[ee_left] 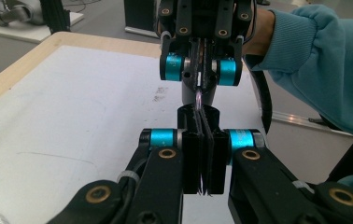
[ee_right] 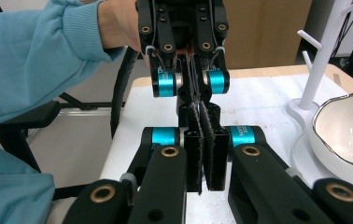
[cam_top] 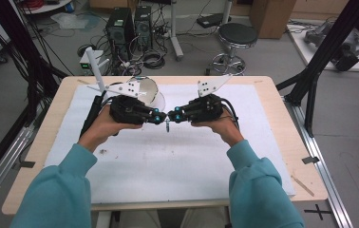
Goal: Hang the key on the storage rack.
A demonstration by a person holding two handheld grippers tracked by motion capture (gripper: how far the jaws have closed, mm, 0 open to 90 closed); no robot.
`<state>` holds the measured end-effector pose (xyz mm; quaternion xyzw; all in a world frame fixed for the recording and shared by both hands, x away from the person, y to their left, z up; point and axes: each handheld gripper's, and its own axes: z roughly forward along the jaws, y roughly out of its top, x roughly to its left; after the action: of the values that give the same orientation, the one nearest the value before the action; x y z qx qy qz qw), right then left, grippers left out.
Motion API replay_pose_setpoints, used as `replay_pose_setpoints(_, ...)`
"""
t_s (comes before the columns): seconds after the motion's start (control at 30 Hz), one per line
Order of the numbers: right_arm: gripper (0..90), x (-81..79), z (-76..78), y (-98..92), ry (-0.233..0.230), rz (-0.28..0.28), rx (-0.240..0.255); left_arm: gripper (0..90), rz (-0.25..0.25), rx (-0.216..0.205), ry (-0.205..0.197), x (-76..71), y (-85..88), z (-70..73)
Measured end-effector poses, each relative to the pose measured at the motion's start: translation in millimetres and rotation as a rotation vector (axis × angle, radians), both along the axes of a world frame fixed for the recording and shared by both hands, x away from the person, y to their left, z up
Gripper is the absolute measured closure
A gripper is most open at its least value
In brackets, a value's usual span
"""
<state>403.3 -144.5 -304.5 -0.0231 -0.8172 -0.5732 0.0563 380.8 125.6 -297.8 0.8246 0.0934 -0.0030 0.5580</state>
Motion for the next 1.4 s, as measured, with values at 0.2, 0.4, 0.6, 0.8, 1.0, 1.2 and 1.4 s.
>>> replay_pose_setpoints(0.2, 87.9, 1.3, 0.0, -0.8, -0.003, 0.002, 0.018, 88.2, 0.02, 0.003, -0.017, -2.2, -0.5, 2.2)
replay_pose_setpoints(0.4, 26.8, -0.3, -1.4, 0.8, -0.025, -0.031, 0.067, 88.5, 0.028, 0.016, -0.018, -2.8, -0.8, 3.4)
replay_pose_setpoints(0.6, 0.5, -3.2, -6.9, -4.5, -0.058, -0.178, -0.012, 88.5, 0.071, 0.022, -0.024, -5.4, 3.3, 8.9)
replay_pose_setpoints(0.8, 0.5, -12.6, -10.5, -30.9, -0.101, -0.288, -0.005, 88.5, 0.113, 0.019, -0.044, -7.3, 16.1, 20.0)
replay_pose_setpoints(1.0, 0.5, -22.6, -18.0, -64.9, -0.113, -0.425, 0.032, 88.4, 0.163, 0.005, -0.058, -5.1, 34.5, 32.4)
replay_pose_setpoints(1.2, 0.5, -34.9, -34.0, -93.8, -0.135, -0.533, 0.099, 88.5, 0.226, 0.051, -0.074, 1.0, 60.6, 44.1)
replay_pose_setpoints(1.4, 0.5, -44.7, -59.5, -115.5, -0.124, -0.617, 0.119, 88.5, 0.313, 0.077, -0.063, 8.9, 94.3, 48.5)
